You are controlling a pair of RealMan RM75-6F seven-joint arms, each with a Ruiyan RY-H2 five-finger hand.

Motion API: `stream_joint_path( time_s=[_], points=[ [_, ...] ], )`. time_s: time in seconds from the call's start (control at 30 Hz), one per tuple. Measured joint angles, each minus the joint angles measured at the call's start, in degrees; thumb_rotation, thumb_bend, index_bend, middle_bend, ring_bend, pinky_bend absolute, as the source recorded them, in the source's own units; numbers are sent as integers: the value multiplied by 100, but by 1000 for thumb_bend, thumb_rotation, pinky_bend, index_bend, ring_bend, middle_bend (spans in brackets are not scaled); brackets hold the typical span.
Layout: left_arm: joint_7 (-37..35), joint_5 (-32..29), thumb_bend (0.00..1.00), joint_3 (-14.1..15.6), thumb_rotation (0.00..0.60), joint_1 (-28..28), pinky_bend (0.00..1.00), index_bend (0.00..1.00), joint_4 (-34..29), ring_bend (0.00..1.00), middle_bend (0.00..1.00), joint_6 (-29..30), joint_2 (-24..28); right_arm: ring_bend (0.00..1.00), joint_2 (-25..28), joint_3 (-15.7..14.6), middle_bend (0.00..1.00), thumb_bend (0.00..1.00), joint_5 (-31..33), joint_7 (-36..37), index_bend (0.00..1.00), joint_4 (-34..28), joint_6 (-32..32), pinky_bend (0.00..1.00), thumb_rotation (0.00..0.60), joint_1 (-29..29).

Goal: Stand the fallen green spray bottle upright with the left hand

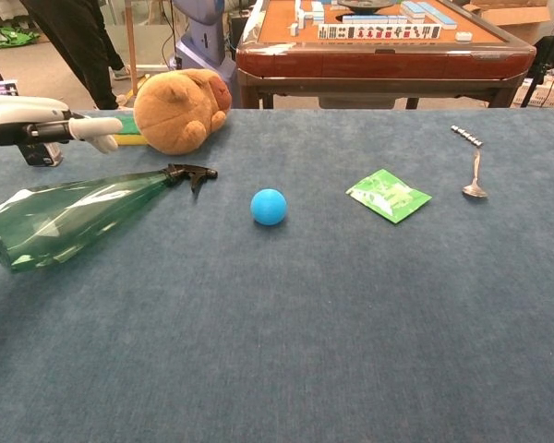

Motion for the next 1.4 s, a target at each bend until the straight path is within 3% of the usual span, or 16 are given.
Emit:
stream_joint_path(
  time_s=[0.23, 0.4, 0.8, 1.07, 1.3, 1.4],
  points=[
    [807, -1341, 66, 126, 32, -661, 0, 221, 683, 0, 204, 38, -469, 131, 17, -4, 262, 327, 26, -20, 247, -15, 7, 193, 600, -25],
    [1252, -1941, 57, 212, 7, -1062, 0, 257, 1050, 0, 252, -27, -742, 131, 28, -5, 262, 327, 52, -28, 247, -21, 11, 193, 600, -45],
    [1635, -1773, 57, 389, 6, -1321, 0, 275, 927, 18, 284, 105, -975, 131, 11, -9, 262, 327, 84, -22, 247, -1, -15, 193, 600, -59],
    [1434, -1004, 57, 435, 11, -1200, 0, 283, 375, 29, 292, 297, -790, 131, -6, -4, 262, 328, 93, -16, 247, 15, -44, 193, 600, -51],
    [1349, -17, 55, 621, 218, -979, 0, 196, -28, 22, 230, 727, -681, 131, -24, 4, 262, 327, 103, -3, 247, 42, -72, 193, 600, -35],
    [1364, 329, 54, 734, 278, -879, 0, 139, -181, 5, 174, 893, -628, 131, -17, 5, 262, 327, 110, -2, 247, 47, -69, 193, 600, -42]
  ],
)
